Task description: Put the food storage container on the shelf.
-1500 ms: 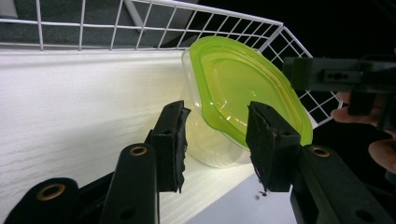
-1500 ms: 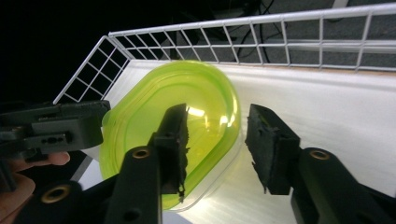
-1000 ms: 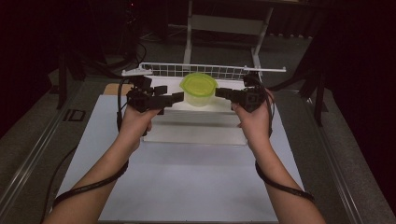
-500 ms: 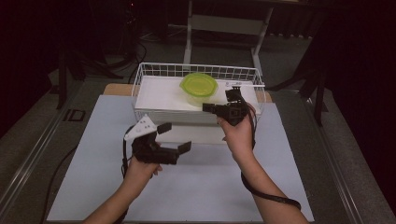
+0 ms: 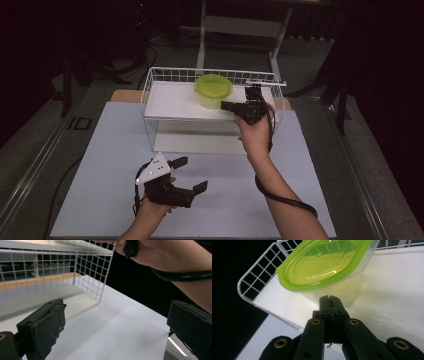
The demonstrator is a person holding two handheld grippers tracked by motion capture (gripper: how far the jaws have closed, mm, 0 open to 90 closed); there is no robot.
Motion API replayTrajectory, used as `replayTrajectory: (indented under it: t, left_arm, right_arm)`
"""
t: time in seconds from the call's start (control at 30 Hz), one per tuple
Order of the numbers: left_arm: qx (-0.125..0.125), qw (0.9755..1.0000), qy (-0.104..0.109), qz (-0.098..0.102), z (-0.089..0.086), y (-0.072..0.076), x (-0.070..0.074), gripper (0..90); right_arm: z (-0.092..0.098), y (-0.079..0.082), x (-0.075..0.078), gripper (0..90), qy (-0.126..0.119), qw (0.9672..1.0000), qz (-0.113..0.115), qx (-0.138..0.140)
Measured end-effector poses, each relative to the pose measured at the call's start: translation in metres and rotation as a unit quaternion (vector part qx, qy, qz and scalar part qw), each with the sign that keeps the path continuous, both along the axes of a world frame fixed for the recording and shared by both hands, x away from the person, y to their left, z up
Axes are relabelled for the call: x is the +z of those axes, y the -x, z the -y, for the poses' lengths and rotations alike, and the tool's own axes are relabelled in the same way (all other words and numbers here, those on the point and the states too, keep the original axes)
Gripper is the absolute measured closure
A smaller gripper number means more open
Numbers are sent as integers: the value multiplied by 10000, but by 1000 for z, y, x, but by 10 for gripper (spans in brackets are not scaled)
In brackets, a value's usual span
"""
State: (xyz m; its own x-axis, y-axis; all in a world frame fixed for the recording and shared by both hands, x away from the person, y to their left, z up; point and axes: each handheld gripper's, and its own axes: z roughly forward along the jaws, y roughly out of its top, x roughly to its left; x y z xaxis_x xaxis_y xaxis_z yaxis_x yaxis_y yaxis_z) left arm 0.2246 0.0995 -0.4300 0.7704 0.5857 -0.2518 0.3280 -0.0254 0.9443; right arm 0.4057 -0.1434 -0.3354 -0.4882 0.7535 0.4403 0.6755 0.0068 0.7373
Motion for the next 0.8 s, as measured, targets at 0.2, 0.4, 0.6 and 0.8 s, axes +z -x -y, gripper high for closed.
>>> replayTrajectory:
  t: [0.2,0.4,0.6,0.8]
  left_arm:
    - [-74,9999,-45,131,2,5,2,24]
    - [-104,9997,-12,240,-3,5,8,24]
    - [-104,9996,-26,279,-3,6,9,24]
    - [-191,9994,32,298,-4,7,7,24]
  right_arm:
    - [1,-4,-1,874,114,9999,-37,-49]
    - [6,12,-1,818,45,9999,61,128]
    - [7,35,-2,581,174,9982,475,327]
    - [9,72,-12,192,270,9875,1354,767]
